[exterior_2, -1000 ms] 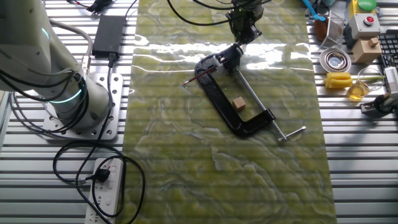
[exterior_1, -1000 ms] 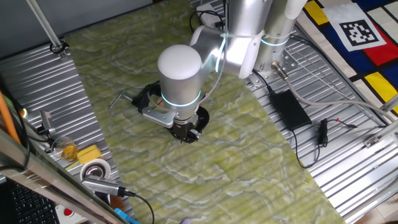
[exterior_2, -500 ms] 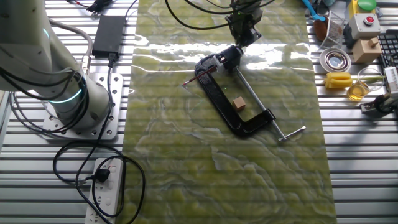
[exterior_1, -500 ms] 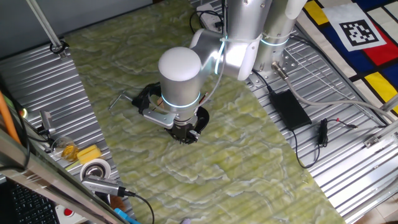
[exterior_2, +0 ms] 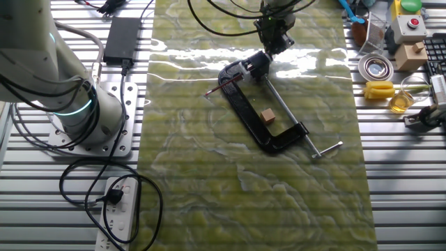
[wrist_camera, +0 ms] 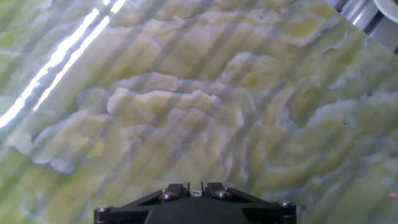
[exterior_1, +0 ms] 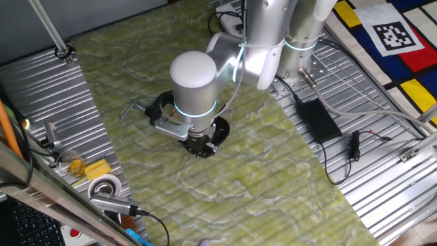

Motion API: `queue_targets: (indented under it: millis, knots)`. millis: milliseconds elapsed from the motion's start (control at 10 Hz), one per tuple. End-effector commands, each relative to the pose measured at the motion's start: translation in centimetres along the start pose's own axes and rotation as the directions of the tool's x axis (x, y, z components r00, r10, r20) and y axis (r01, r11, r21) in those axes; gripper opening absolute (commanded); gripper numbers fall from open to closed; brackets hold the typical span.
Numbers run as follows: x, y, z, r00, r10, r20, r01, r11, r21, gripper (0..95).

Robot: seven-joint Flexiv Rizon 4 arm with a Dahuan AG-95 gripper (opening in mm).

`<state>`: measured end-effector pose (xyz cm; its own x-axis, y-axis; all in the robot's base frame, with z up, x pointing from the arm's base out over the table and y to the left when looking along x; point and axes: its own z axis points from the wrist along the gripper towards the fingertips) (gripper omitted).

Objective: Sharpen the pencil with a pencil sharpener

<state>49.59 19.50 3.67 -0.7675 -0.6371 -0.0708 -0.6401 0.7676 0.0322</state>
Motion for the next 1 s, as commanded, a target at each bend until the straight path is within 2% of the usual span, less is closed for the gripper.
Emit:
queue_targets:
  millis: [100,400,700,1000]
  knots:
    - [0.2,-0.4,-0.2,1.000,-0.019,-0.007,0.019,1.000,0.007,0.0]
    - [0.6,-1.2,-0.1,0.999,-0.035,0.004,0.035,0.999,-0.004,0.0]
    - [0.6,-1.7,0.3,0.999,-0.041,0.005,0.041,0.999,-0.001,0.0]
    - [1.0,-2.8,-0.3,0.997,-0.075,-0.004,0.075,0.997,0.000,0.0]
